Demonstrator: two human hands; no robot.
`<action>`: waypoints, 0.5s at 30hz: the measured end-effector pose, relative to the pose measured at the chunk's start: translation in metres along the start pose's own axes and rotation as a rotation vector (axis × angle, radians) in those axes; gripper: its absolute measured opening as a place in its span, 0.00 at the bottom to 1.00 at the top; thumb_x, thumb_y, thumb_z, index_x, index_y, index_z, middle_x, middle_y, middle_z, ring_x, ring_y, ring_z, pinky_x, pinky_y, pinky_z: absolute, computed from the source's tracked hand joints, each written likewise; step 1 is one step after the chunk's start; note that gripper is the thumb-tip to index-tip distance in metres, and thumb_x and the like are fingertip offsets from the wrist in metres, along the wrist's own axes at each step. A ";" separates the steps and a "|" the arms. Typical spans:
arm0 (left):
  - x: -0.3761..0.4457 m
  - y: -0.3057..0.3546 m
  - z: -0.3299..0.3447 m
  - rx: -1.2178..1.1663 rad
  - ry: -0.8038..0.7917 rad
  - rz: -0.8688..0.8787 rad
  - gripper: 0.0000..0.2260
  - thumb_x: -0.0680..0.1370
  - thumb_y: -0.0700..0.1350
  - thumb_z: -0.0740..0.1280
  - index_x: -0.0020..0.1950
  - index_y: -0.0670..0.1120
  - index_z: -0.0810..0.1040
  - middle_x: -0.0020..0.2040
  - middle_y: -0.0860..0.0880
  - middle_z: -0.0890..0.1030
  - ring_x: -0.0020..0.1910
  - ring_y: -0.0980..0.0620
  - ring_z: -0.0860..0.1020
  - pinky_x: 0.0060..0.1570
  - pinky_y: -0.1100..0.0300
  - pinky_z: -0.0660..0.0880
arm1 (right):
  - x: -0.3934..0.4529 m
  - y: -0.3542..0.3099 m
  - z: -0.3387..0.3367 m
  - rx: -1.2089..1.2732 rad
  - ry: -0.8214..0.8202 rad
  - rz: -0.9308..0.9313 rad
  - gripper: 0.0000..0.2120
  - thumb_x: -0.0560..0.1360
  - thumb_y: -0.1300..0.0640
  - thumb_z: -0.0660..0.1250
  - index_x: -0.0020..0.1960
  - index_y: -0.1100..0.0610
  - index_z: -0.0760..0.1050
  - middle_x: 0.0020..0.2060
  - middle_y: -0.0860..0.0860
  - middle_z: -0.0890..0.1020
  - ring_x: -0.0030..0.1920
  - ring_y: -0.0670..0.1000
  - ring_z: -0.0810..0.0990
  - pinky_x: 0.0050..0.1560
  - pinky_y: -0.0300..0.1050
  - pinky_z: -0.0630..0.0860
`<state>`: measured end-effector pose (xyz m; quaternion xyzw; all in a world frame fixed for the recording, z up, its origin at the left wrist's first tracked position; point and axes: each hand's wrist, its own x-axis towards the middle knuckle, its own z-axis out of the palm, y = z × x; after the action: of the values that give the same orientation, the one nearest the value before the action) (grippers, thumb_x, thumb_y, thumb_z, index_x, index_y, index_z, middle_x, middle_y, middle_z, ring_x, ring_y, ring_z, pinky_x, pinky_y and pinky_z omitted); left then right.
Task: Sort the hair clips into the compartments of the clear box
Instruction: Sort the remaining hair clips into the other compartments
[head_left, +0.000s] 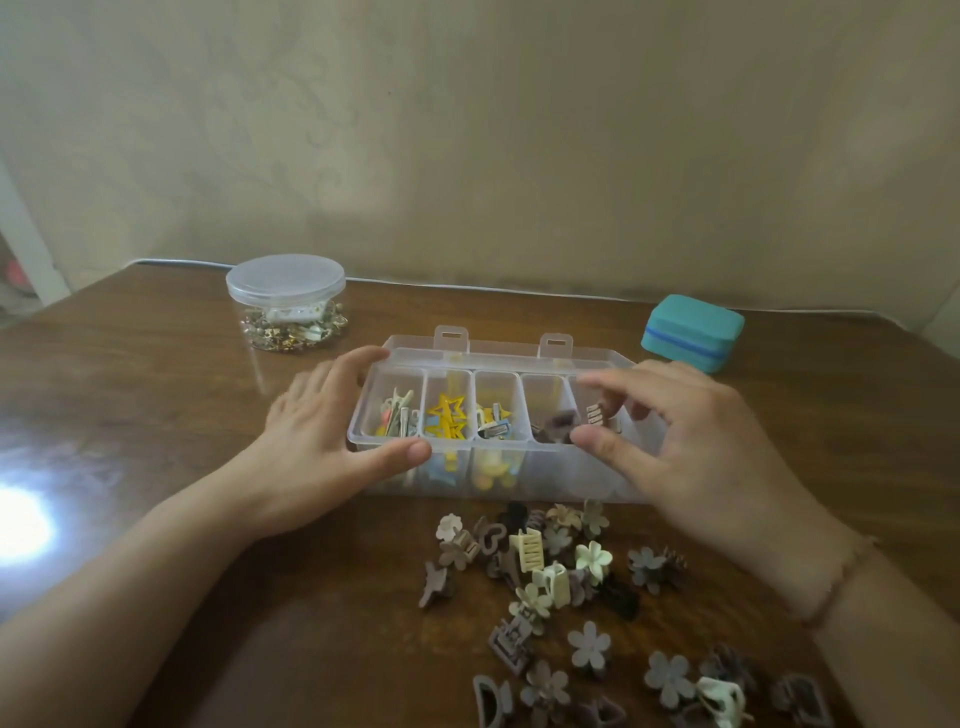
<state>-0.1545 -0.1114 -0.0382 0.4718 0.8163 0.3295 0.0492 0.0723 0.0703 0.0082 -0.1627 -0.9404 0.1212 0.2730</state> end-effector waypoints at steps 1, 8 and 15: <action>0.000 0.001 0.001 -0.050 -0.040 -0.020 0.44 0.58 0.80 0.58 0.71 0.67 0.54 0.71 0.56 0.64 0.71 0.52 0.62 0.69 0.47 0.62 | 0.000 0.000 -0.004 0.011 0.009 -0.004 0.25 0.69 0.37 0.62 0.63 0.45 0.74 0.44 0.40 0.78 0.46 0.42 0.74 0.45 0.40 0.73; -0.003 0.007 0.002 -0.063 0.009 0.053 0.45 0.58 0.80 0.60 0.71 0.62 0.58 0.62 0.60 0.71 0.59 0.62 0.70 0.52 0.67 0.66 | 0.003 0.016 -0.055 0.099 0.092 0.203 0.07 0.68 0.43 0.71 0.37 0.45 0.79 0.34 0.44 0.82 0.36 0.43 0.78 0.31 0.33 0.71; -0.001 0.007 0.004 -0.067 0.033 0.061 0.46 0.56 0.82 0.59 0.69 0.63 0.58 0.61 0.61 0.70 0.59 0.59 0.71 0.53 0.62 0.66 | 0.003 0.071 -0.059 -0.289 -0.522 0.516 0.11 0.70 0.58 0.75 0.37 0.44 0.77 0.42 0.45 0.79 0.42 0.44 0.79 0.40 0.41 0.75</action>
<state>-0.1471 -0.1076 -0.0373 0.4891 0.7907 0.3657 0.0414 0.1193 0.1443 0.0353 -0.3940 -0.9138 0.0897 -0.0406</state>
